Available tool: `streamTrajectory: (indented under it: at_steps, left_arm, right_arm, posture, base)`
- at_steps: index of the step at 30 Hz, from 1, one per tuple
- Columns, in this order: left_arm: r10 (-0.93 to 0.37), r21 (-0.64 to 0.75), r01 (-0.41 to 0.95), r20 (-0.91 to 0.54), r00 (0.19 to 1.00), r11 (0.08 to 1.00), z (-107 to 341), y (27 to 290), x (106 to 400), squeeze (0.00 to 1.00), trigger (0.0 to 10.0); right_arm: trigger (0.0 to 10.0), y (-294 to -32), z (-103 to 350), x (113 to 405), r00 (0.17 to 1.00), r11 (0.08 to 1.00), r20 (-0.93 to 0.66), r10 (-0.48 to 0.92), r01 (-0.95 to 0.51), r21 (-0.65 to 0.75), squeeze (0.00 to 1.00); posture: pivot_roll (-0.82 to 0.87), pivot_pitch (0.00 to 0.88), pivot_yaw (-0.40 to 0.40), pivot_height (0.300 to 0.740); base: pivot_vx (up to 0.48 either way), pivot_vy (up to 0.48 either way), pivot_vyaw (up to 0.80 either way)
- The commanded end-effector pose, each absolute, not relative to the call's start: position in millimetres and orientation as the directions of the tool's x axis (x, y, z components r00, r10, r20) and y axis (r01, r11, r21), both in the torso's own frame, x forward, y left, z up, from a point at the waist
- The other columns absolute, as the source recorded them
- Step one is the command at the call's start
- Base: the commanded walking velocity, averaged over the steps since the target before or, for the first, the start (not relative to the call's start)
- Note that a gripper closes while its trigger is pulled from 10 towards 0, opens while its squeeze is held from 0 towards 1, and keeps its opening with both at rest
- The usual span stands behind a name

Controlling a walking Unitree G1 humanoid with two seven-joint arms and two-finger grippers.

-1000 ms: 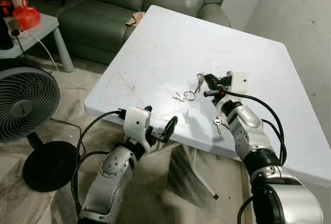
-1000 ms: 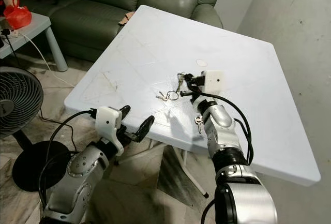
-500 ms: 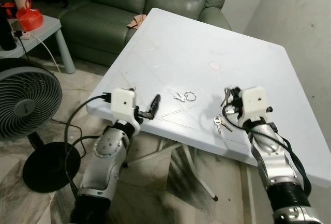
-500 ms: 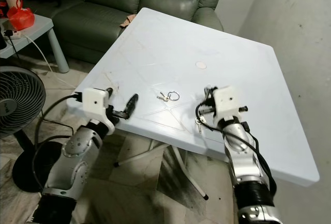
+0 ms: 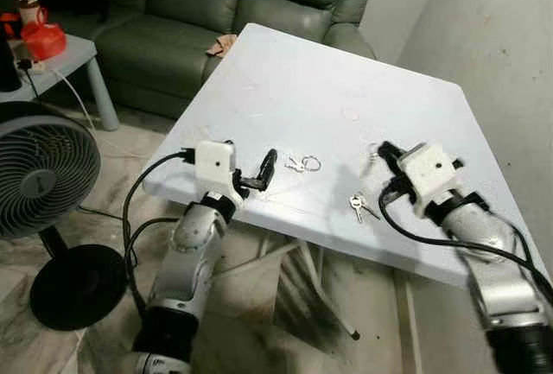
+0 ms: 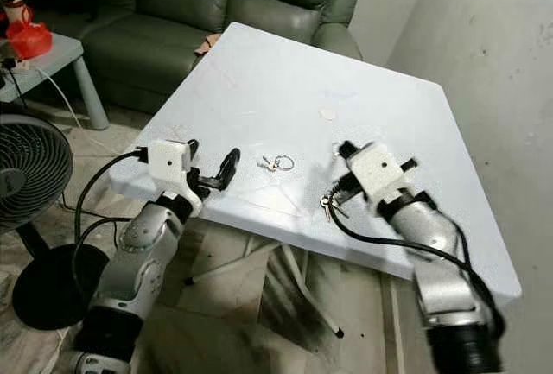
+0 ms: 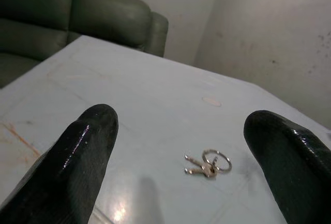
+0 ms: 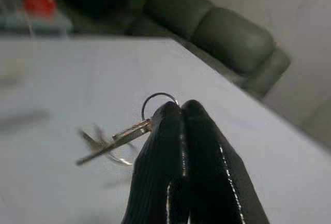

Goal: Hang keys on a hook

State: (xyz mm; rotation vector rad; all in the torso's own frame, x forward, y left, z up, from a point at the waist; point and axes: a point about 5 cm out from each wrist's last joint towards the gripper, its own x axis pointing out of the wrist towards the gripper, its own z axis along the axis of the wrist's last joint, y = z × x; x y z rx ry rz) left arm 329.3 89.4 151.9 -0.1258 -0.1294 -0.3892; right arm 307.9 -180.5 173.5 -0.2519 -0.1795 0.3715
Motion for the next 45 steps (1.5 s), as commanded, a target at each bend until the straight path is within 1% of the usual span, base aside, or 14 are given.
streamTrajectory:
  at_steps: [1, 2, 3, 4, 8, 10, 15, 16, 17, 25, 28, 33, 38, 45]
  left_arm:
    - [-0.388, -0.099, 0.406, 0.161, 0.907, 0.908, 154.4, 83.8, 330.6, 0.0, 10.0]
    - [-0.389, -0.099, 0.408, 0.164, 0.907, 0.908, 154.8, 83.7, 331.1, 0.0, 10.0]
    - [-0.39, -0.094, 0.408, 0.166, 0.906, 0.908, 155.5, 83.5, 332.2, 0.0, 10.0]
    - [-0.39, -0.088, 0.408, 0.17, 0.905, 0.909, 157.8, 83.9, 334.3, 0.0, 10.0]
    - [-0.391, -0.085, 0.41, 0.178, 0.903, 0.908, 160.4, 85.2, 335.1, 0.0, 10.0]
    - [-0.396, -0.085, 0.416, 0.181, 0.9, 0.906, 161.7, 87.6, 335.0, 0.0, 10.0]
    - [-0.411, -0.078, 0.432, 0.193, 0.891, 0.898, 164.9, 91.7, 334.2, 0.0, 10.0]
    - [-0.42, -0.087, 0.444, 0.207, 0.884, 0.892, 169.3, 95.2, 334.8, 0.0, 10.0]
    - [-0.42, -0.088, 0.445, 0.211, 0.882, 0.891, 170.2, 96.5, 334.8, 0.0, 10.0]
    - [-0.401, -0.06, 0.421, 0.214, 0.891, 0.905, 177.0, 105.5, 344.1, 0.0, 10.0]
    - [-0.359, -0.101, 0.384, 0.201, 0.911, 0.918, 175.2, 109.1, 347.8, 0.0, 10.0]
    - [-0.315, -0.16, 0.345, 0.185, 0.931, 0.925, 169.9, 113.5, 347.2, 0.0, 10.0]
    - [-0.291, -0.194, 0.318, 0.157, 0.944, 0.928, 160.8, 127.5, 341.3, 0.0, 10.0]
    - [-0.27, -0.253, 0.298, 0.143, 0.952, 0.92, 159.2, 144.5, 336.5, 0.0, 10.0]
  right_arm:
    - [10.0, -191.5, 180.0, 304.6, 0.936, 0.939, 0.164, 0.31, -0.275, -0.206, 0.0]
    - [10.0, -188.9, 179.5, 303.4, 0.939, 0.948, 0.173, 0.298, -0.27, -0.172, 0.0]
    - [10.0, -185.4, 179.9, 301.6, 0.945, 0.964, 0.195, 0.261, -0.247, -0.093, 0.0]
    - [10.0, -180.6, 179.3, 298.1, 0.958, 0.977, 0.214, 0.191, -0.205, 0.048, 0.0]
    - [10.0, -179.1, 177.6, 294.8, 0.968, 0.981, 0.209, 0.141, -0.166, 0.103, 0.0]
    - [10.0, -183.8, 176.4, 293.1, 0.976, 0.988, 0.211, 0.049, -0.079, 0.135, 0.0]
    - [10.0, -187.4, 178.1, 290.5, 0.976, 0.991, 0.216, -0.011, -0.018, 0.131, 0.0]
    - [10.0, -189.5, 179.6, 289.7, 0.973, 0.996, 0.23, -0.036, 0.017, 0.082, 0.0]
    - [10.0, -189.4, 179.7, 289.3, 0.972, 0.997, 0.233, -0.04, 0.022, 0.078, 0.0]
    - [10.0, -188.0, 179.1, 296.3, 0.969, 1.0, 0.248, -0.021, 0.018, 0.016, 0.0]
    - [10.0, -187.8, 176.0, 301.3, 0.973, 1.0, 0.231, -0.01, 0.016, -0.026, 0.0]
    - [10.0, -187.3, 171.9, 302.0, 0.976, 1.0, 0.216, -0.026, 0.028, -0.007, 0.0]
    - [10.0, -180.5, 163.3, 291.1, 0.974, 1.0, 0.227, -0.011, 0.006, 0.022, 0.0]
    - [10.0, -187.5, 151.5, 283.7, 0.983, 0.999, 0.176, -0.046, 0.04, 0.034, 0.0]
  posture:
    - [-0.03, 0.0, -0.144, 0.74]
    - [-0.03, 0.0, -0.144, 0.74]
    - [-0.03, 0.0, -0.138, 0.74]
    - [-0.03, 0.0, -0.127, 0.74]
    - [-0.03, 0.0, -0.12, 0.74]
    - [-0.03, 0.0, -0.108, 0.74]
    - [-0.04, 0.0, -0.096, 0.74]
    - [-0.04, 0.0, -0.086, 0.74]
    - [-0.04, 0.0, -0.083, 0.74]
    - [-0.04, 0.0, -0.059, 0.74]
    - [-0.05, 0.0, -0.052, 0.74]
    - [-0.05, 0.0, -0.042, 0.74]
    - [-0.04, 0.0, -0.036, 0.74]
    - [-0.03, 0.0, -0.019, 0.74]
  base:
    - [0.0, 0.0, 0.0]
    - [0.0, 0.0, 0.0]
    - [0.0, 0.0, 0.0]
    - [0.0, 0.0, 0.0]
    - [0.0, 0.0, 0.0]
    - [0.0, 0.0, 0.0]
    - [0.0, 0.0, 0.0]
    - [0.0, 0.0, 0.0]
    - [0.0, 0.0, 0.0]
    - [0.0, 0.0, 0.0]
    - [0.0, 0.0, 0.0]
    - [0.0, 0.0, 0.0]
    - [0.0, 0.0, 0.0]
    - [0.0, 0.0, 0.0]
